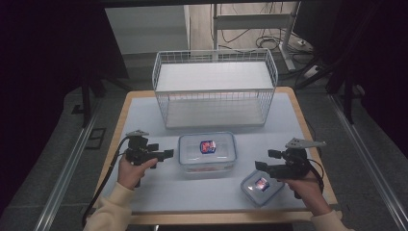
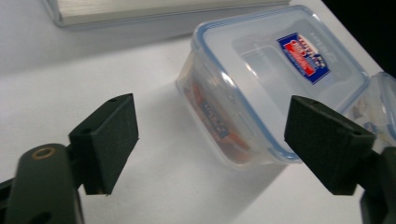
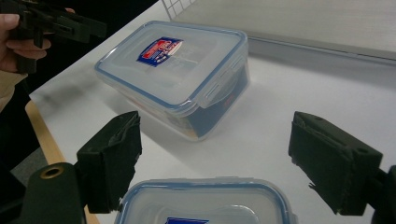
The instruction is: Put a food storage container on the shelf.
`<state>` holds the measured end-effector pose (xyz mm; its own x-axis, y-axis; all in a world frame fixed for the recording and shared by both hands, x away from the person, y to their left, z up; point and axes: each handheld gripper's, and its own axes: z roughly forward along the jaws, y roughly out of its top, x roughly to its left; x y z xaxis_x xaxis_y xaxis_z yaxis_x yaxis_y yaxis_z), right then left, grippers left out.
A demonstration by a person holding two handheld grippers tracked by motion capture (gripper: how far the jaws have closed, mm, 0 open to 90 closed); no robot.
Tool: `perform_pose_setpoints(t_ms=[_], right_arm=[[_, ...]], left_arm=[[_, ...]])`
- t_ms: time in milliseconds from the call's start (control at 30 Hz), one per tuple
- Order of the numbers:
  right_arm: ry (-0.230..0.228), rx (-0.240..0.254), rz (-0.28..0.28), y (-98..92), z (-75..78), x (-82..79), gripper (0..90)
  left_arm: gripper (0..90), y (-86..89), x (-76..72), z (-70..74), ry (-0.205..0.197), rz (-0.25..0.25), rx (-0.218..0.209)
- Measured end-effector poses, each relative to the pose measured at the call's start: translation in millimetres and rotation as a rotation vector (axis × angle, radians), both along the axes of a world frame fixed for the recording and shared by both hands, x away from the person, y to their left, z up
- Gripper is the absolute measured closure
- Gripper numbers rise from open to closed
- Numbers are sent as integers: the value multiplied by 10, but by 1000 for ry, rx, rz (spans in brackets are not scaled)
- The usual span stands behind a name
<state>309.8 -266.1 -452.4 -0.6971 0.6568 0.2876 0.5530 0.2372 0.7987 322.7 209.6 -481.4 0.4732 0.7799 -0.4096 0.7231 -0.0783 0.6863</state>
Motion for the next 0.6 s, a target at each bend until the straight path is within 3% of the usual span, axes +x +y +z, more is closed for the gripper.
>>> perform_pose_setpoints(t_ms=[167, 333, 400, 600], right_arm=[[20, 18, 5, 18, 10, 29, 168], [71, 58, 22, 95, 16, 109, 168], [93, 59, 35, 169, 51, 196, 167], [155, 44, 61, 367, 72, 420, 165]], left_arm=[[134, 18, -17, 48, -2, -10, -43], [127, 21, 9, 52, 16, -8, -68], [123, -17, 43, 35, 25, -12, -59], [117, -220, 205, -94, 109, -72, -96]])
